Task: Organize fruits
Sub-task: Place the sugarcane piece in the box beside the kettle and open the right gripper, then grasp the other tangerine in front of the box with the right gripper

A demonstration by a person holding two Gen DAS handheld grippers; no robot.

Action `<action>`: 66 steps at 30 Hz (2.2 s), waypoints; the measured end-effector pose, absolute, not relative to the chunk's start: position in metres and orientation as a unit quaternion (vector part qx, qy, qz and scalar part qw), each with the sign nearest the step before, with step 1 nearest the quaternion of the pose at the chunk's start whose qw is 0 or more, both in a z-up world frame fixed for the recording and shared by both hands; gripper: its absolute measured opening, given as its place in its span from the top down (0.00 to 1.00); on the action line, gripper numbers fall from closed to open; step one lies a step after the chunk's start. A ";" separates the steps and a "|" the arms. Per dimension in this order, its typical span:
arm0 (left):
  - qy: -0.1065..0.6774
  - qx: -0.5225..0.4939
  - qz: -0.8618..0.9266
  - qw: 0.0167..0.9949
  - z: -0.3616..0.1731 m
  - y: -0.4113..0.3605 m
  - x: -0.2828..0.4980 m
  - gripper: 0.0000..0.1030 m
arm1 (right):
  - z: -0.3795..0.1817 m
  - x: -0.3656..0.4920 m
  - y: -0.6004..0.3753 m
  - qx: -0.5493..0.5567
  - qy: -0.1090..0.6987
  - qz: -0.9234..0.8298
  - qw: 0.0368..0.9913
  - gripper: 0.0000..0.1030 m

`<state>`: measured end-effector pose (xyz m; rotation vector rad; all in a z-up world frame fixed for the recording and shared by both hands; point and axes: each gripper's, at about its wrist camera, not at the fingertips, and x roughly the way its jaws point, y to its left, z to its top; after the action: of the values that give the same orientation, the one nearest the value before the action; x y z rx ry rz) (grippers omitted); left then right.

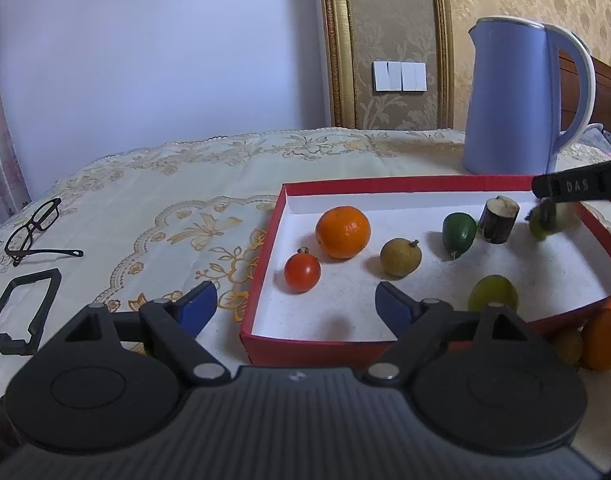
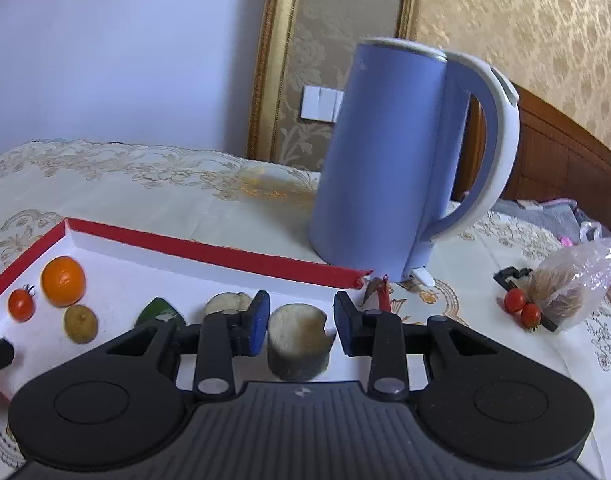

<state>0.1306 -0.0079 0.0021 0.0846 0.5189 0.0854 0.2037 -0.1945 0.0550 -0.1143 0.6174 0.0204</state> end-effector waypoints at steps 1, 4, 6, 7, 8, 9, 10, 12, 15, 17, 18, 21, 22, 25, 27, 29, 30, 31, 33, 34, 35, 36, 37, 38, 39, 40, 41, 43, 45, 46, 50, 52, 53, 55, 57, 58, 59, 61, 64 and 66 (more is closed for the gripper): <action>0.256 0.043 0.042 0.965 0.002 -0.008 0.130 0.17 | 0.056 0.204 -0.196 -0.050 0.305 0.011 0.951 0.65; 0.253 0.046 0.042 0.965 0.002 -0.010 0.129 0.14 | 0.057 0.199 -0.200 -0.038 0.309 0.015 0.950 0.55; 0.251 0.050 0.044 0.966 0.002 -0.010 0.129 0.10 | 0.060 0.193 -0.203 -0.031 0.305 0.014 0.952 0.55; 0.250 0.050 0.046 0.966 0.002 -0.010 0.128 0.07 | 0.061 0.189 -0.205 -0.025 0.306 0.014 0.952 0.54; 0.248 0.051 0.048 0.966 0.002 -0.010 0.128 0.06 | 0.062 0.185 -0.208 -0.018 0.307 0.015 0.951 0.48; 0.246 0.051 0.050 0.967 0.003 -0.010 0.127 0.05 | 0.064 0.179 -0.211 -0.011 0.308 0.016 0.951 0.38; 0.245 0.051 0.050 0.967 0.003 -0.010 0.127 0.04 | 0.065 0.172 -0.213 -0.007 0.307 0.013 0.952 0.32; 0.241 0.053 0.048 0.968 0.004 -0.012 0.126 0.01 | 0.068 0.157 -0.216 -0.017 0.303 0.006 0.953 0.23; 0.226 0.061 0.045 0.971 0.006 -0.016 0.121 0.00 | 0.073 0.131 -0.222 -0.026 0.293 0.012 0.956 0.21; 0.217 0.060 0.032 0.974 0.008 -0.018 0.117 0.00 | 0.076 0.112 -0.229 -0.014 0.280 0.020 0.960 0.21; 0.214 0.062 0.023 0.975 0.009 -0.020 0.115 0.00 | 0.076 0.104 -0.231 -0.011 0.278 0.019 0.960 0.19; 0.203 0.080 0.023 0.976 0.009 -0.028 0.111 0.00 | 0.072 0.088 -0.227 -0.050 0.299 -0.010 0.953 0.15; 0.198 0.086 0.028 0.976 0.009 -0.031 0.110 0.00 | 0.069 0.081 -0.223 -0.069 0.295 -0.011 0.953 0.15; 0.188 0.095 0.044 0.977 0.009 -0.032 0.109 0.00 | 0.058 0.059 -0.208 -0.116 0.275 0.018 0.954 0.15; 0.193 0.093 0.048 0.976 0.008 -0.029 0.112 0.00 | 0.051 0.054 -0.200 -0.126 0.280 0.041 0.951 0.15; 0.202 0.090 0.049 0.974 0.007 -0.027 0.115 0.00 | 0.045 0.055 -0.194 -0.133 0.286 0.052 0.947 0.16; 0.205 0.088 0.051 0.973 0.006 -0.026 0.116 0.00 | 0.043 0.057 -0.192 -0.137 0.292 0.052 0.945 0.20; 0.206 0.087 0.052 0.973 0.006 -0.025 0.116 0.00 | 0.041 0.058 -0.191 -0.140 0.297 0.052 0.943 0.22; 0.209 0.084 0.051 0.973 0.006 -0.024 0.116 0.00 | 0.039 0.063 -0.193 -0.134 0.308 0.061 0.940 0.30; 0.209 0.082 0.049 0.973 0.006 -0.023 0.116 0.00 | 0.037 0.064 -0.194 -0.130 0.313 0.067 0.939 0.32; 0.210 0.081 0.048 0.973 0.006 -0.023 0.116 0.00 | 0.036 0.064 -0.194 -0.127 0.315 0.071 0.938 0.33; 0.209 0.080 0.048 0.973 0.007 -0.023 0.116 0.00 | 0.035 0.065 -0.193 -0.127 0.319 0.075 0.936 0.33; 0.209 0.080 0.048 0.974 0.007 -0.022 0.115 0.00 | 0.033 0.066 -0.193 -0.127 0.322 0.077 0.935 0.33; 0.208 0.080 0.048 0.974 0.007 -0.022 0.114 0.00 | 0.031 0.067 -0.192 -0.127 0.325 0.079 0.934 0.33; 0.207 0.080 0.047 0.974 0.007 -0.022 0.114 0.00 | 0.030 0.069 -0.191 -0.128 0.329 0.083 0.932 0.33; 0.207 0.080 0.047 0.974 0.007 -0.022 0.114 0.00 | 0.029 0.069 -0.189 -0.130 0.330 0.086 0.931 0.33; 0.207 0.079 0.046 0.974 0.007 -0.022 0.114 0.00 | 0.028 0.069 -0.187 -0.133 0.329 0.089 0.931 0.34; 0.207 0.077 0.042 0.974 0.008 -0.022 0.114 0.00 | 0.028 0.071 -0.183 -0.139 0.328 0.091 0.930 0.43; 0.207 0.077 0.041 0.974 0.008 -0.022 0.114 0.00 | 0.027 0.075 -0.183 -0.135 0.335 0.099 0.927 0.56; 0.208 0.076 0.040 0.974 0.008 -0.022 0.113 0.00 | 0.027 0.077 -0.184 -0.128 0.338 0.103 0.927 0.57; 0.209 0.062 0.030 0.976 0.010 -0.019 0.113 0.00 | 0.030 0.073 -0.189 -0.115 0.340 0.099 0.928 0.59; 0.213 0.058 0.026 0.975 0.012 -0.022 0.110 0.01 | 0.037 0.063 -0.198 -0.103 0.329 0.091 0.934 0.59; 0.218 0.058 0.021 0.974 0.012 -0.025 0.105 0.01 | 0.040 0.057 -0.202 -0.099 0.323 0.087 0.937 0.59; 0.229 0.060 0.005 0.972 0.013 -0.036 0.093 0.01 | 0.049 0.042 -0.215 -0.088 0.306 0.075 0.945 0.59; 0.243 0.071 -0.006 0.967 0.010 -0.053 0.082 0.01 | 0.054 0.028 -0.228 -0.070 0.294 0.066 0.951 0.59; 0.254 0.077 -0.012 0.964 0.007 -0.065 0.078 0.01 | 0.056 0.021 -0.235 -0.059 0.288 0.061 0.954 0.59; 0.262 0.080 -0.019 0.962 0.005 -0.074 0.075 0.00 | 0.056 0.017 -0.239 -0.052 0.284 0.058 0.956 0.59; 0.273 0.084 -0.032 0.958 0.000 -0.092 0.072 0.00 | 0.056 0.007 -0.247 -0.039 0.278 0.051 0.959 0.59; 0.275 0.102 -0.028 0.956 -0.006 -0.118 0.070 0.01 | 0.053 -0.004 -0.258 -0.027 0.272 0.041 0.961 0.59; 0.280 0.109 -0.021 0.954 -0.009 -0.130 0.072 0.04 | 0.052 -0.010 -0.265 -0.014 0.269 0.037 0.962 0.59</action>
<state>0.0723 -0.1302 -0.0095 0.2213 0.5682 -0.0422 -0.0096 -0.2655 0.0525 -0.0293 0.5455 0.0754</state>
